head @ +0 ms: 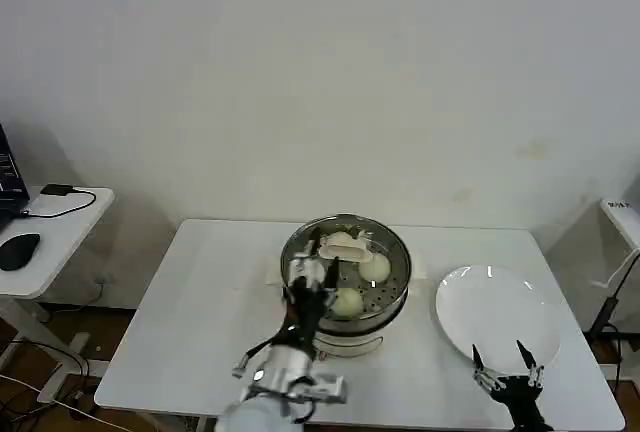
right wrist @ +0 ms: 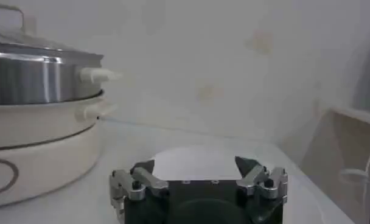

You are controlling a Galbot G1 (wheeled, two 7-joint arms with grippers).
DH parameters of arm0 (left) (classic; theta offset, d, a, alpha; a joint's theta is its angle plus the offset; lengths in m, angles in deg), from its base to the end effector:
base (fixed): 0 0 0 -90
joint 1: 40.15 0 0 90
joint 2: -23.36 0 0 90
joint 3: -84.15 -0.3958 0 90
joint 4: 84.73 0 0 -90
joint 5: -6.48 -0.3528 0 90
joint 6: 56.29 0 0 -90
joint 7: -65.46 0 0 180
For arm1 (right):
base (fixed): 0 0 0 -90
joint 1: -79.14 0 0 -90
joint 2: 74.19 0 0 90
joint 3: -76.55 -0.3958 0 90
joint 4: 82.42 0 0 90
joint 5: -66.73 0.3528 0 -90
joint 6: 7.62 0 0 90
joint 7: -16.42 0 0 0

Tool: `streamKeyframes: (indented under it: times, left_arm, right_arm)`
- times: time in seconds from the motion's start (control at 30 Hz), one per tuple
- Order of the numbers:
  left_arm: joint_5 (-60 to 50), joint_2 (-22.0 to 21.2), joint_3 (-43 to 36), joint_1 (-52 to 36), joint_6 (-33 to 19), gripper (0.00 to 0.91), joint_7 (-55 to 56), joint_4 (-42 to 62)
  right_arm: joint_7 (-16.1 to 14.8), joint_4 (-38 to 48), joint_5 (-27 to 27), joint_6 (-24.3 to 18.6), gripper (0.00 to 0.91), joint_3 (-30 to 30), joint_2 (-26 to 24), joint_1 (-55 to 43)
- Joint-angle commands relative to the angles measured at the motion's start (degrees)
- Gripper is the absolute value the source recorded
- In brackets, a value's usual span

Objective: Take steamed baozi put them in steamer then cover it.

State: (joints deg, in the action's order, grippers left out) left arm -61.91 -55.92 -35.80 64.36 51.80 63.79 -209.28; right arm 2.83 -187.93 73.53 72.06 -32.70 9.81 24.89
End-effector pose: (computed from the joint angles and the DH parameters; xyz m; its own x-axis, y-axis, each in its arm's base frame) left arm 0.1888 -0.1061 -0.2754 -0.9531 0.2653 -0.1455 -0.0209 0.4222 0.9063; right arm 0.0922 -0.1430 -0.4213 -0.9880 0.0379 0.1499 0.0182 0.9913 -0.1306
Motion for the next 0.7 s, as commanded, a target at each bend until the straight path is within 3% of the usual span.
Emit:
streamKeyframes:
  times: [0.03, 0.2, 0.3, 0.47, 0.7]
  left_arm:
    - [61.9, 2.6, 24.1, 18.9, -19.0, 0.907, 19.8, -5.7]
    - [76.6, 3.3, 30.8, 23.5, -20.4, 0.907, 20.6, -0.7]
    - [77.7, 4.1, 32.2, 26.2, -23.7, 0.907, 20.8, 3.0]
    - [80.5, 5.5, 34.9, 29.1, -25.0, 0.907, 19.4, 7.3]
    - [80.7, 5.6, 36.5, 28.2, -22.9, 0.907, 17.9, 10.5]
  right_arm:
    - [0.9, -0.7, -0.9, -1.1, 0.907, 2.2, -0.1, 0.5]
    - [1.4, -1.9, -0.6, -1.2, 0.907, 2.0, -1.1, 1.6]
    - [1.6, -3.2, -0.2, -1.0, 0.907, 1.9, -1.8, 2.5]
    - [1.9, -4.9, 0.1, 0.3, 0.907, 1.6, -2.2, 3.9]
    - [2.2, -7.4, 1.7, 4.4, 0.907, 2.1, -2.1, 5.9]
